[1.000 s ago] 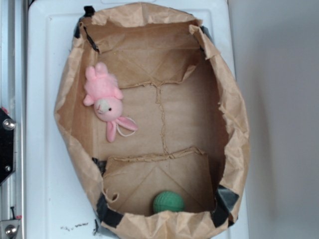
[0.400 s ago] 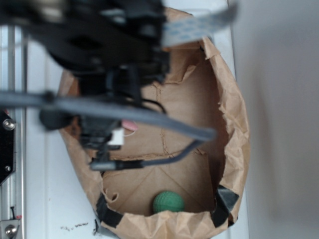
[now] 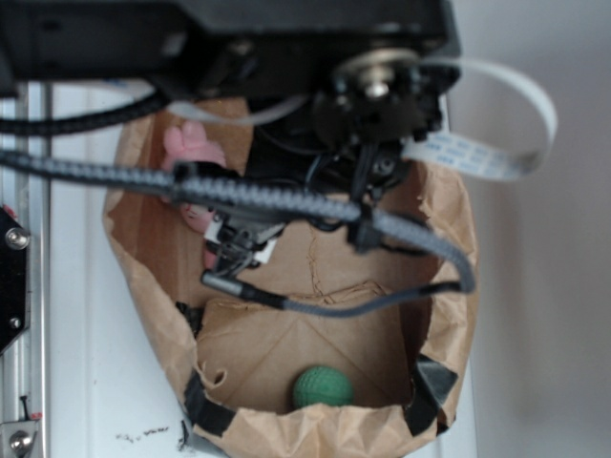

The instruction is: Grab the pink bunny.

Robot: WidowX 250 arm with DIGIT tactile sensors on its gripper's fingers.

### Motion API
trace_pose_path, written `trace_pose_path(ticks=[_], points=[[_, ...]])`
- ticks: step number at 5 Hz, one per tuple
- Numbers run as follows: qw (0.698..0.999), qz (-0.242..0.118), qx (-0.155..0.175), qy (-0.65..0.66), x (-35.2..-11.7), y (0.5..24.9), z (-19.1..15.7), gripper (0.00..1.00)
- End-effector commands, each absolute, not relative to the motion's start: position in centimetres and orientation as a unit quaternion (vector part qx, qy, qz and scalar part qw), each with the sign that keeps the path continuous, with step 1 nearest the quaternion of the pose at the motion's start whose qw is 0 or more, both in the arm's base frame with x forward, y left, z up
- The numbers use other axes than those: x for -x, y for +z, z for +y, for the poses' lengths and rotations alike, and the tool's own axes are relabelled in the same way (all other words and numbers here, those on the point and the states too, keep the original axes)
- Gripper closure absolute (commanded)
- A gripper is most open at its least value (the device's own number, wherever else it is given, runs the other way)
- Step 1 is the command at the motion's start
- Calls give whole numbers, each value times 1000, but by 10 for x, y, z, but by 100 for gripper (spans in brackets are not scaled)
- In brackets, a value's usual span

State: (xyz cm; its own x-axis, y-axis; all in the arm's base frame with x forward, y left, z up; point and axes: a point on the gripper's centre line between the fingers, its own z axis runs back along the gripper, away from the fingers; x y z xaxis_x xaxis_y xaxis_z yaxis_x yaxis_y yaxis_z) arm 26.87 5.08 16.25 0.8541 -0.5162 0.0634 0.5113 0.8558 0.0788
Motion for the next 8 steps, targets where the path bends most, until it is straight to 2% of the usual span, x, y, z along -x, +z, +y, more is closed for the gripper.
trace_pose_path(ticks=[1, 4, 5, 7, 8], points=[[944, -67, -66, -316, -257, 168, 49, 0], [944, -67, -66, -316, -257, 168, 49, 0], [914, -73, -68, -393, -247, 147, 53, 0], [892, -59, -71, -443, -244, 125, 61, 0], [904, -47, -56, -421, -260, 119, 68, 0]])
